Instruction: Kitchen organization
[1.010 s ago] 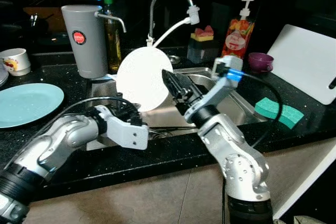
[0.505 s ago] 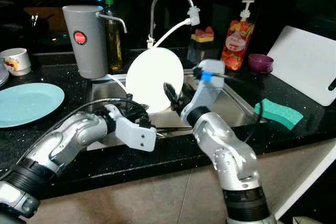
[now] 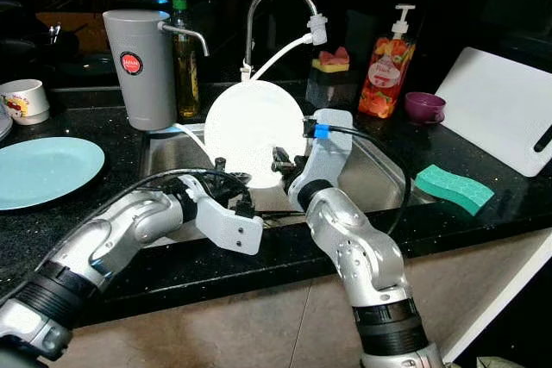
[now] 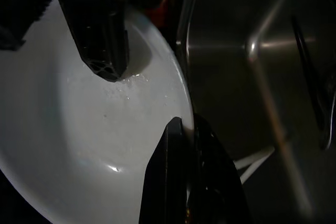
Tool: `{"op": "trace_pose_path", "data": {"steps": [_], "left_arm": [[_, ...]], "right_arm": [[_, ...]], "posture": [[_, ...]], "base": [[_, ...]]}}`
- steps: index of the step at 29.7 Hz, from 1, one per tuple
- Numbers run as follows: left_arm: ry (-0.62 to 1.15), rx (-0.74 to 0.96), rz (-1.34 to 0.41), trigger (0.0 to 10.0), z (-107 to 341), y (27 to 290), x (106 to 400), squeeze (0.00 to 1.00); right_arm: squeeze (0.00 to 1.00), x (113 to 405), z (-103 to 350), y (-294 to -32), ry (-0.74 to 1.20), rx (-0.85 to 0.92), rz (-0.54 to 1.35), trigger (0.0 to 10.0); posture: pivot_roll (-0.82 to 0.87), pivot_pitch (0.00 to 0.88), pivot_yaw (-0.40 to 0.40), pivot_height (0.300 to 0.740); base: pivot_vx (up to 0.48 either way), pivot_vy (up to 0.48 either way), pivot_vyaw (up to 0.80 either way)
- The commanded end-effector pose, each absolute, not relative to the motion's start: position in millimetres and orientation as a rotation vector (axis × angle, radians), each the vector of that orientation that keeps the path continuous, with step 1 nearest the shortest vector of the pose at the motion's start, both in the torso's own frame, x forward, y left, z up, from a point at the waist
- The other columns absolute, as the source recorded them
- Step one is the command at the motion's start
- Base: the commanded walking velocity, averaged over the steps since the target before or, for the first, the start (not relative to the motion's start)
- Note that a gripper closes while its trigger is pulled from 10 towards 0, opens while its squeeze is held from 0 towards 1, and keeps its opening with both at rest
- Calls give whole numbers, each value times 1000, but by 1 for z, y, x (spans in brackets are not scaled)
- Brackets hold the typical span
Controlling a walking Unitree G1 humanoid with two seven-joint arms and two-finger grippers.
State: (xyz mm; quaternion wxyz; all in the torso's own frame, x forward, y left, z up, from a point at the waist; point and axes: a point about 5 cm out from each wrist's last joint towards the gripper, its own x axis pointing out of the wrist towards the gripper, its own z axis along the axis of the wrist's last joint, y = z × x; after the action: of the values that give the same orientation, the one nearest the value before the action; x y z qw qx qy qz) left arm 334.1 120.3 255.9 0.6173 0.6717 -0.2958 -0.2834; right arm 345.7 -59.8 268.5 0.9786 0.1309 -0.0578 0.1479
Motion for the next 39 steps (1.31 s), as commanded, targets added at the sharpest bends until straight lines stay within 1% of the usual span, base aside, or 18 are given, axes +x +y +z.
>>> {"op": "trace_pose_path", "data": {"steps": [1,7,9,10,11,12,13,16,18,21,22,23,25,28,31,32,33,39], "left_arm": [[-704,1529,-654,10000,258,120,332,1000],[-689,1469,-638,10000,257,119,332,1000],[-667,1447,-618,10000,255,121,332,0],[-665,1442,-616,10000,255,121,332,0],[-660,1373,-612,10000,257,122,329,0],[-656,1324,-611,10000,259,123,327,0],[-651,1263,-620,10000,260,123,324,0],[-588,1044,-654,10000,266,127,314,0],[-555,978,-682,10000,266,128,310,0],[-458,654,-738,10000,268,129,296,0],[-436,509,-694,10000,271,130,298,0],[-436,509,-694,10000,271,130,298,0],[-396,399,-570,10000,273,138,310,0],[-284,296,-355,10000,270,159,331,0],[-222,241,-278,10000,266,168,337,0],[-189,184,-223,10000,265,176,340,0],[-156,120,-190,10000,265,181,339,0],[-95,26,-124,10000,267,185,334,0]], "right_arm": [[0,351,256,-67,-69,232,249,0],[0,352,254,-66,-63,236,250,0],[0,353,253,-64,-58,240,260,0],[0,353,252,-64,-57,240,261,0],[0,354,251,-64,-55,237,250,4745],[0,355,251,-64,-53,234,242,4745],[0,356,250,-65,-52,233,234,10000],[0,362,248,-69,-58,217,200,10000],[0,365,245,-72,-53,196,177,10000],[0,376,237,-80,-30,136,103,10000],[0,378,234,-80,-23,125,91,10000],[0,378,234,-80,-23,125,91,10000],[1000,380,232,-75,-24,120,103,10000],[1000,378,235,-68,-49,141,144,10000],[1000,375,241,-65,-87,169,170,10000],[757,372,248,-63,-134,193,194,10000],[0,369,257,-62,-189,218,215,10000],[0,357,275,-67,-312,278,255,10000]], "posture": [[139,45,-62,740],[139,49,-62,740],[144,57,-62,740],[144,57,-62,740],[146,64,-52,740],[146,64,-52,740],[146,64,-52,740],[147,70,-49,740],[147,70,-49,740],[158,79,-54,740],[158,79,-54,740],[158,79,-54,740],[158,79,-54,740],[158,79,-54,740],[162,85,-53,740],[158,86,-51,740],[158,86,-51,740],[150,90,-46,740]], "base": [[0,0,0],[0,0,0],[0,0,0],[0,0,0],[0,0,0],[0,0,0],[0,0,0],[0,0,0],[0,0,0],[0,0,0],[0,0,0],[0,0,0],[0,0,0],[0,0,0],[0,0,0],[0,0,0],[0,0,0],[0,0,0]]}}
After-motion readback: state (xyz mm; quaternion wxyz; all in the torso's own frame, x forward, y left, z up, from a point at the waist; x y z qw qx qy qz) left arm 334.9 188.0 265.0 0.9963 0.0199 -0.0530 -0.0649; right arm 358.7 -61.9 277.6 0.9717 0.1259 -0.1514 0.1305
